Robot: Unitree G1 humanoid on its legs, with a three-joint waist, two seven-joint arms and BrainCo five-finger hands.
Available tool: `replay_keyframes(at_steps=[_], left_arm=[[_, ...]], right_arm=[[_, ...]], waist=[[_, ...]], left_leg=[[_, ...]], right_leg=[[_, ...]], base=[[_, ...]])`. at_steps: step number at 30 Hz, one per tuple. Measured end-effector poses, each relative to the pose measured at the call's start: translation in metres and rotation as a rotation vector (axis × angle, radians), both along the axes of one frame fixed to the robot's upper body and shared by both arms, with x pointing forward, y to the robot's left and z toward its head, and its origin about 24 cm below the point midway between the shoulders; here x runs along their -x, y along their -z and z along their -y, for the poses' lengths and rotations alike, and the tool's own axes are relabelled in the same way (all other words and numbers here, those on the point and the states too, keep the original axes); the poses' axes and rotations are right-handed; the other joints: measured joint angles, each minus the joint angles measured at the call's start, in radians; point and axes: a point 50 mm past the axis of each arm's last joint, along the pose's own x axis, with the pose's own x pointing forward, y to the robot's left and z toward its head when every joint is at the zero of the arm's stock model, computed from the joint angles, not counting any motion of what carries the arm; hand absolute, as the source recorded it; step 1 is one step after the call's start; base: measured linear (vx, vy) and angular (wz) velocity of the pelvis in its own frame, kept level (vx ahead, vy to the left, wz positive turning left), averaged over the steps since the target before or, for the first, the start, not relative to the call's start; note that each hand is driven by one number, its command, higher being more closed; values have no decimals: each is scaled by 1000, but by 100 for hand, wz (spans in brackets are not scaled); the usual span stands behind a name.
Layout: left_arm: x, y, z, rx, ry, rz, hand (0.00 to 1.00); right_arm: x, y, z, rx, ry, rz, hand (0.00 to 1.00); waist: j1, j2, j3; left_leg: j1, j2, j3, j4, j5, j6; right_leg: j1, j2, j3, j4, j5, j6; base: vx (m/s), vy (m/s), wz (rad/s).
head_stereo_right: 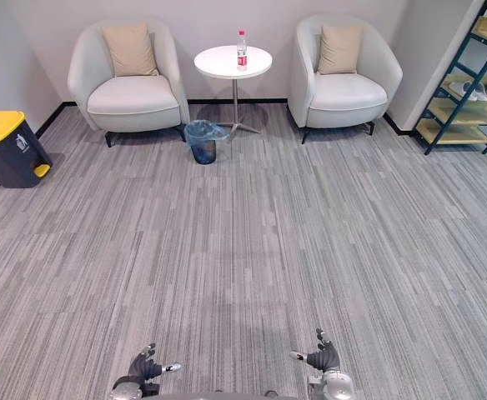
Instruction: Gather rubbish on tea table into small bin, then transfer packed bag to large trash can.
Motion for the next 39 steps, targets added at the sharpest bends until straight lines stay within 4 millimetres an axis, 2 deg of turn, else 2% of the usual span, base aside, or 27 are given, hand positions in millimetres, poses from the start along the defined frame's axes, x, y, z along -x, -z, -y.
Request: replay_keyframes(at_steps=[8, 19, 23, 30, 35, 39], left_arm=[[1, 0, -4, 8, -50, 4, 0], [1, 0, -1, 18, -53, 9, 0], [1, -2, -1, 19, -55, 26, 0], [-9, -7, 1, 30, -54, 70, 0], [-16, -12, 2, 31, -48, 110, 0], [-18, -13, 4, 39, -47, 117, 0]], right_arm=[[1, 0, 0, -2, -3, -2, 0], [8, 2, 1, 1, 6, -17, 0], [-1, -7, 1, 7, 5, 42, 0], [-9, -13, 1, 12, 8, 90, 0], [-21, -24, -4, 12, 16, 164, 0], [-26, -25, -3, 19, 18, 172, 0]], waist=[[-1, -14, 6], [-4, -13, 5], [-20, -13, 5], [-22, -13, 5], [-20, -7, 2], [0, 3, 4]], left_leg=[[0, -2, -4, -3, 0, 0], [1, -2, -7, -12, 2, 2], [0, -2, -2, -14, 1, 2], [-18, 0, 13, -15, -1, -1], [-51, 3, 38, 17, -27, 3], [-93, 15, 76, 119, -93, 8]], right_leg=[[1, -1, -4, -1, -1, 1], [-4, -1, -8, -6, -1, 2], [-5, 0, -2, -14, -1, 1], [-18, 2, 7, -17, -1, 1], [-50, 4, 36, -11, -1, 1], [-70, 7, 64, 17, -9, 12]], base=[[0, 0, 0], [0, 0, 0], [0, 0, -3], [0, -1, -5], [6, -15, -18], [32, 14, -28]])
